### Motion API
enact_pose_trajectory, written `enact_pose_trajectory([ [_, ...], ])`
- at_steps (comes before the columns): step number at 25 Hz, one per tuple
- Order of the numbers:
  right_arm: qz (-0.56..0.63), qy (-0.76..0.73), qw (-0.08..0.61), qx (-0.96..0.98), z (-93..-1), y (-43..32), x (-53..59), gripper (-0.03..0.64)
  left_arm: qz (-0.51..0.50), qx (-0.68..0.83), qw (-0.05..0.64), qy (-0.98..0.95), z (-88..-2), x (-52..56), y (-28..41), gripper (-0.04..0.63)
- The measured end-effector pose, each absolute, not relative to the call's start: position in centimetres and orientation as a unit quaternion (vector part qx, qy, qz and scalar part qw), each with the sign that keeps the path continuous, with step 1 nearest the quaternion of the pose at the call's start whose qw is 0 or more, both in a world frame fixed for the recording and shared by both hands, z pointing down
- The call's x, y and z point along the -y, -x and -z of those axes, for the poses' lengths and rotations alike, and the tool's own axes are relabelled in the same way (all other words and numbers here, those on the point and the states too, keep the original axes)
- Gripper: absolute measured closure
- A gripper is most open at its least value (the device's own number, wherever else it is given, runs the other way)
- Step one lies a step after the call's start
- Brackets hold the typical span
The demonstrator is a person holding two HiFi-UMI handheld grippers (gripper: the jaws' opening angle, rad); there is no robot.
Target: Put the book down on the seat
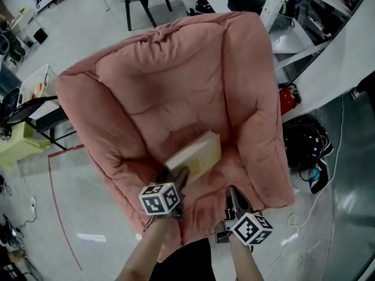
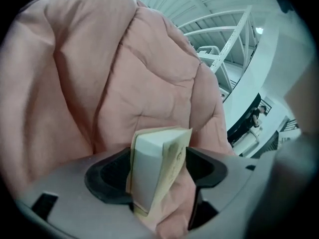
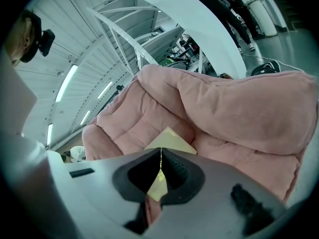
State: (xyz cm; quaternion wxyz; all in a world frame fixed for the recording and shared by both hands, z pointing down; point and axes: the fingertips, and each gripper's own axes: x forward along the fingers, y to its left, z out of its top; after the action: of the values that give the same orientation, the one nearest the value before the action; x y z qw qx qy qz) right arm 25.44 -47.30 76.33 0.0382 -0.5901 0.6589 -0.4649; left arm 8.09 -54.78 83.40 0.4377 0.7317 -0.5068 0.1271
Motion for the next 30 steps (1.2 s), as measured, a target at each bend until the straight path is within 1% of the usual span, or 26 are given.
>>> enact_pose_trajectory([
  [7,0.461,0.588,0.039,-0.663,-75.2,-24.9,47.4,0.604,-0.131,0.512,0.381,-0.759,-79.9,55.0,-6.9,0.259],
  [14,0.455,0.583,0.041,-0.672,-73.0,-24.2,47.0,0.604,-0.122,0.506,0.368,-0.771,-76.8,54.2,-7.0,0.265],
  [23,0.446,0.575,0.047,-0.684,-68.4,-23.0,46.0,0.604,-0.117,0.494,0.348,-0.788,-71.2,51.9,-7.4,0.401],
  [26,0.442,0.572,0.049,-0.689,-66.4,-22.6,45.6,0.604,-0.112,0.488,0.353,-0.79,-69.3,51.1,-7.4,0.419],
  [30,0.432,0.57,0.044,-0.697,-63.7,-22.3,44.8,0.604,-0.109,0.482,0.351,-0.795,-66.3,49.8,-7.3,0.463],
])
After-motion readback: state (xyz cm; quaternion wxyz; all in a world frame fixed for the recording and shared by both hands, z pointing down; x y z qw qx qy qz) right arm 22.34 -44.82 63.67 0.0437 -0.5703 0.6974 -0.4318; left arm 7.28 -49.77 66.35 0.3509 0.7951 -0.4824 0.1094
